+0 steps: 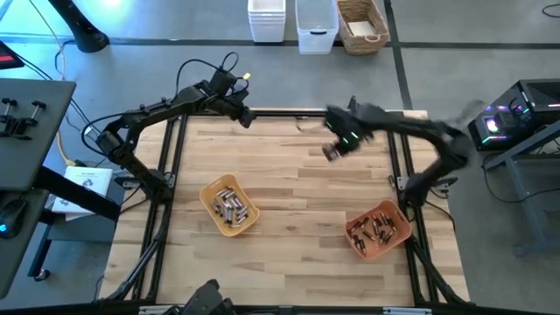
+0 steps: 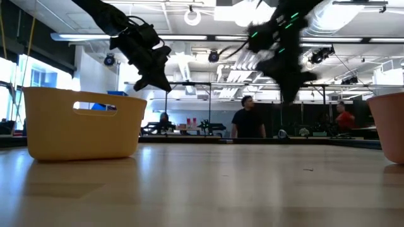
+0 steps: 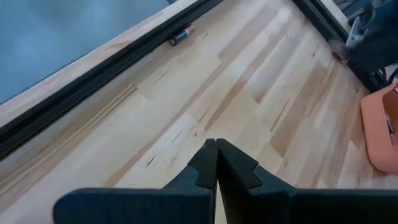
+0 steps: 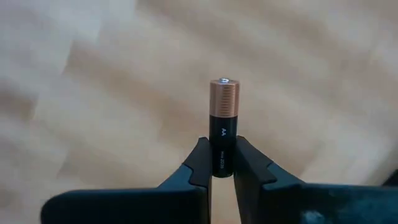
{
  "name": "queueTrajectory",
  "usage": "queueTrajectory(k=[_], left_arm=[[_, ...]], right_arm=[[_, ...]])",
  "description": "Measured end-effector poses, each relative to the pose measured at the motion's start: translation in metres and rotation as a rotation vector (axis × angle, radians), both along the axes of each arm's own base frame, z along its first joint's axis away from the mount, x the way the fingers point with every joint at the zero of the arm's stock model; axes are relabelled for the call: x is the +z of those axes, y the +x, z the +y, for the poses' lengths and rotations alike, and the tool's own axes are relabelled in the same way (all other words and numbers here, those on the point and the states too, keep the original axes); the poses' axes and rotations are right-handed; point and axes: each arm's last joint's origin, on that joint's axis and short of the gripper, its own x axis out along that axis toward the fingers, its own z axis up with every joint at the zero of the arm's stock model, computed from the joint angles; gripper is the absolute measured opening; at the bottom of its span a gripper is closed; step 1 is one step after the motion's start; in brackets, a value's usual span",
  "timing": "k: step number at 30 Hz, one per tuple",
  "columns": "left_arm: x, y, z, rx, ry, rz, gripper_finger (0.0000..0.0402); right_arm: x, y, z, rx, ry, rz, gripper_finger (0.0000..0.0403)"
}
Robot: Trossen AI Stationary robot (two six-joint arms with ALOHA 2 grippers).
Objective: Sort batteries
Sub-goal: Put the black battery into the orange bin
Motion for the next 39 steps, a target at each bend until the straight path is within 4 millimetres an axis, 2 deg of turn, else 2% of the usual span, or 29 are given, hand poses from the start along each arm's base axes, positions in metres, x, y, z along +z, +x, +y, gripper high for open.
queueTrajectory(k=[5, 9, 12, 16, 18, 21, 26, 30, 32, 34, 39], left_arm=[[0.002, 0.002, 0.002, 0.0, 0.023, -0.022, 0.0], [0.002, 0.002, 0.001, -0.001, 0.022, -0.022, 0.0], [0.002, 0.002, 0.001, -0.001, 0.021, -0.022, 0.0], [0.002, 0.002, 0.001, 0.01, 0.007, -0.021, 0.0], [0.001, 0.001, 0.001, 0.011, 0.003, -0.019, 0.0], [0.001, 0.001, 0.001, 0.012, 0.0, -0.016, 0.0], [0.001, 0.001, 0.001, 0.025, -0.015, -0.017, 0.0], [0.001, 0.001, 0.0, 0.025, -0.015, -0.017, 0.0], [0.001, 0.001, 0.0, 0.025, -0.016, -0.017, 0.0], [0.001, 0.001, 0.0, 0.026, -0.016, -0.017, 0.0], [0.001, 0.001, 0.001, 0.031, -0.018, -0.016, 0.0]], right_arm=[[0.007, -0.05, 0.092, -0.189, 0.107, -0.103, 0.002], [0.01, -0.082, 0.148, -0.322, 0.236, -0.152, 0.002], [-0.001, -0.095, 0.175, -0.388, 0.313, -0.115, 0.002], [-0.019, -0.094, 0.199, -0.367, 0.434, -0.083, 0.0024], [-0.027, -0.095, 0.208, -0.352, 0.461, -0.044, 0.0049], [-0.035, -0.099, 0.218, -0.306, 0.477, 0.028, 0.0109], [-0.026, -0.095, 0.217, -0.231, 0.491, -0.009, 0.0207], [-0.007, -0.078, 0.198, -0.25, 0.393, -0.191, 0.0238], [-0.001, -0.064, 0.177, -0.275, 0.29, -0.322, 0.0239], [-0.003, -0.05, 0.149, -0.306, 0.213, -0.4, 0.0238], [-0.024, -0.009, 0.055, -0.337, 0.066, -0.575, 0.0226]])
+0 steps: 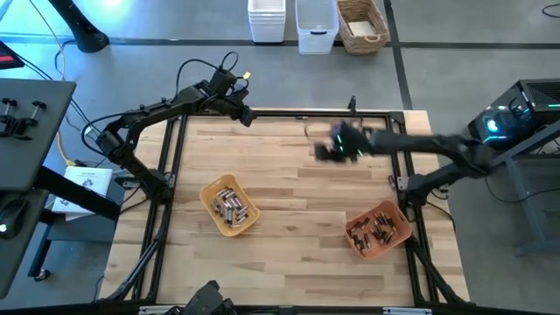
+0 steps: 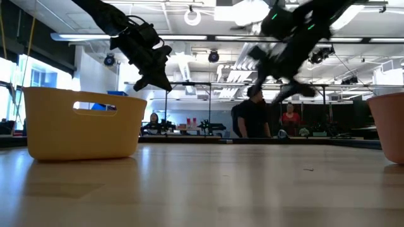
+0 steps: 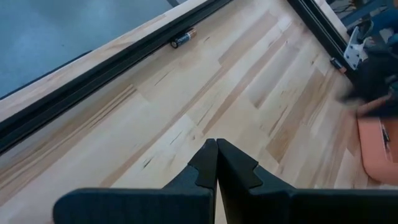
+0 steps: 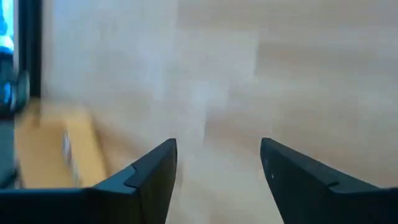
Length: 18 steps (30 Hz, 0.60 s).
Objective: Sort batteries
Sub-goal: Put the black battery into the orange bin
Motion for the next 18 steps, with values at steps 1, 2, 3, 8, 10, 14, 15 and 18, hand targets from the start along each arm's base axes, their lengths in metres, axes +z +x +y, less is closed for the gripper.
queueTrajectory(k=[1, 2, 3, 8, 10, 14, 15, 18], left_arm=[[0.0, 0.0, 0.0, 0.004, -0.004, -0.001, 0.0], [0.0, 0.0, 0.0, 0.012, -0.012, -0.003, 0.0], [0.0, 0.0, 0.0, 0.015, -0.014, -0.003, 0.0], [0.0, 0.0, 0.0, 0.015, -0.014, -0.003, 0.0], [0.0, 0.0, 0.0, 0.016, -0.015, -0.003, 0.0], [0.0, 0.0, 0.0, 0.016, -0.014, -0.002, 0.0], [0.0, 0.0, 0.0, 0.017, -0.013, 0.0, 0.0], [0.0, 0.0, 0.0, 0.018, -0.012, 0.0, 0.0]], right_arm=[[-0.003, 0.007, -0.02, -0.02, -0.037, -0.008, 0.0224], [-0.005, 0.013, -0.041, -0.054, -0.063, 0.006, 0.0223], [-0.007, 0.018, -0.062, -0.093, -0.088, 0.03, 0.0221], [-0.009, 0.049, -0.151, -0.152, -0.193, 0.105, 0.022], [-0.013, 0.065, -0.173, -0.124, -0.195, 0.138, 0.022], [-0.022, 0.092, -0.202, -0.009, -0.184, 0.254, 0.022], [-0.024, 0.098, -0.207, 0.004, -0.178, 0.288, 0.022], [-0.036, 0.111, -0.22, 0.006, -0.158, 0.392, 0.022]])
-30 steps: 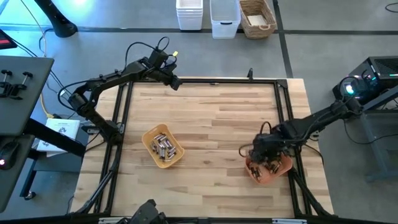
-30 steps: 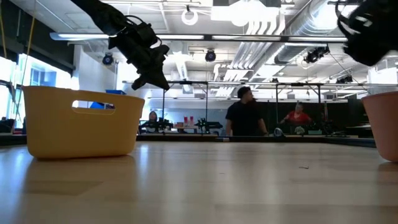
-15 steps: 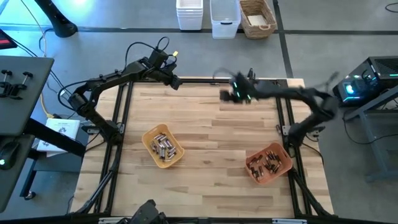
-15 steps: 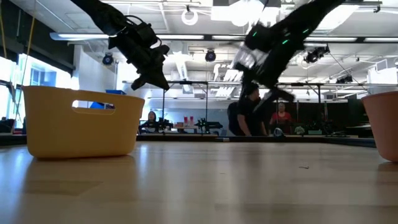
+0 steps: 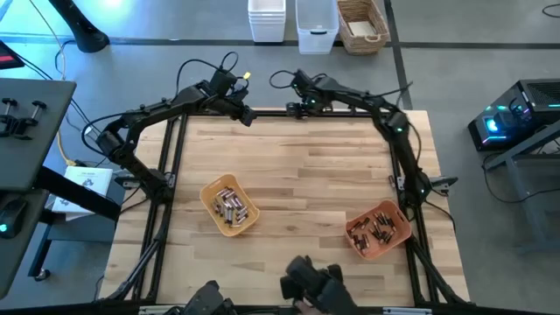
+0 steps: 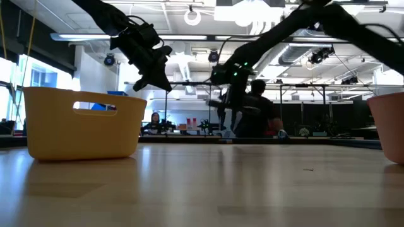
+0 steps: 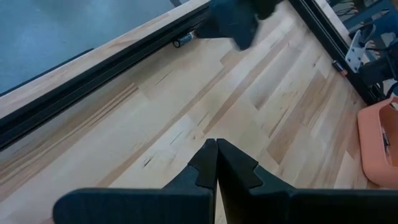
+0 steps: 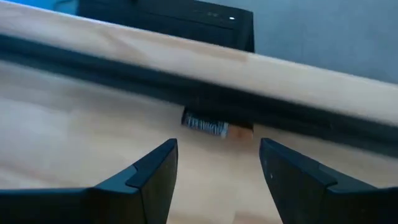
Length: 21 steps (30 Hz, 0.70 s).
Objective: Sort batteries
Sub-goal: Put the black battery into the orange bin
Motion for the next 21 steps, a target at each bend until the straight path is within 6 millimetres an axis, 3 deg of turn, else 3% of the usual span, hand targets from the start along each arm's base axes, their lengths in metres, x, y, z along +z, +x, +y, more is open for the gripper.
queueTrajectory(k=[6, 10, 16, 21], left_arm=[[0.0, 0.0, 0.0, 0.0, 0.0, 0.001, 0.0], [0.0, 0.0, 0.0, 0.0, 0.001, 0.001, 0.0], [0.0, 0.0, 0.0, -0.001, 0.002, 0.001, 0.0], [0.0, 0.0, 0.0, -0.025, 0.025, 0.007, 0.0]], right_arm=[[-0.005, 0.023, -0.017, 0.007, -0.02, 0.016, 0.022], [-0.016, 0.027, -0.019, 0.011, 0.011, 0.076, 0.022], [-0.031, 0.029, -0.017, 0.008, 0.038, 0.137, 0.022], [-0.027, 0.031, -0.007, 0.04, 0.018, 0.227, 0.0219]])
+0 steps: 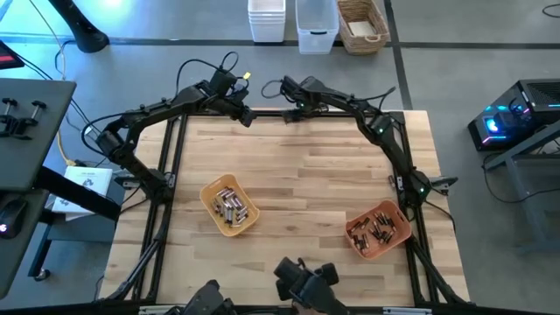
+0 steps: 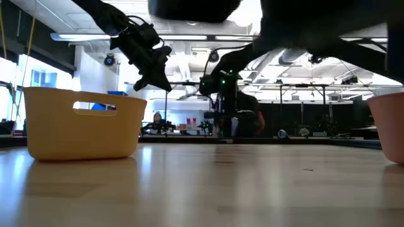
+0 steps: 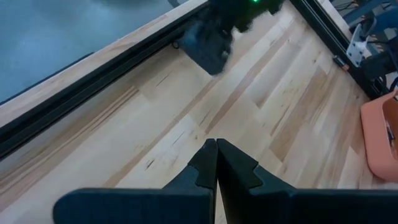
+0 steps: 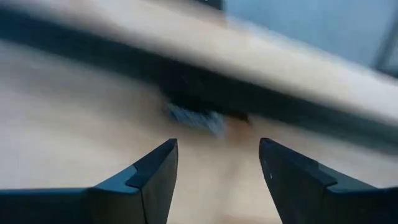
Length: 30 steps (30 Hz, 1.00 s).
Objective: Sort batteries
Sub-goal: Put the black battery into the orange bin
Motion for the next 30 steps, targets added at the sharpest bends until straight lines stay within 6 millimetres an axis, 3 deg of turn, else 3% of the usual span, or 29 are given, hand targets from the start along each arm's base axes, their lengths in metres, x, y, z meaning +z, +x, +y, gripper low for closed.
queueTrajectory(k=[2, 7, 13, 18, 24, 30], left_arm=[[0.0, 0.0, 0.0, 0.0, 0.0, 0.001, 0.0], [0.0, 0.0, 0.0, -0.006, 0.008, 0.003, 0.0], [0.0, 0.0, 0.0, -0.024, 0.027, 0.008, 0.0], [0.0, 0.0, 0.0, -0.026, 0.028, 0.008, 0.0], [0.0, 0.0, 0.0, -0.026, 0.029, 0.008, 0.0], [0.0, 0.0, 0.0, -0.022, 0.02, 0.01, 0.0]], right_arm=[[0.002, -0.002, 0.005, 0.023, 0.025, 0.061, 0.0219], [0.026, 0.009, 0.008, 0.08, -0.035, 0.005, 0.0219], [0.032, 0.013, -0.001, 0.096, -0.061, -0.086, 0.0219], [0.022, 0.011, -0.005, 0.126, 0.14, -0.265, 0.0219], [0.018, 0.013, -0.013, 0.102, 0.074, -0.287, 0.0219], [-0.01, 0.013, -0.019, 0.074, 0.224, -0.335, 0.0219]])
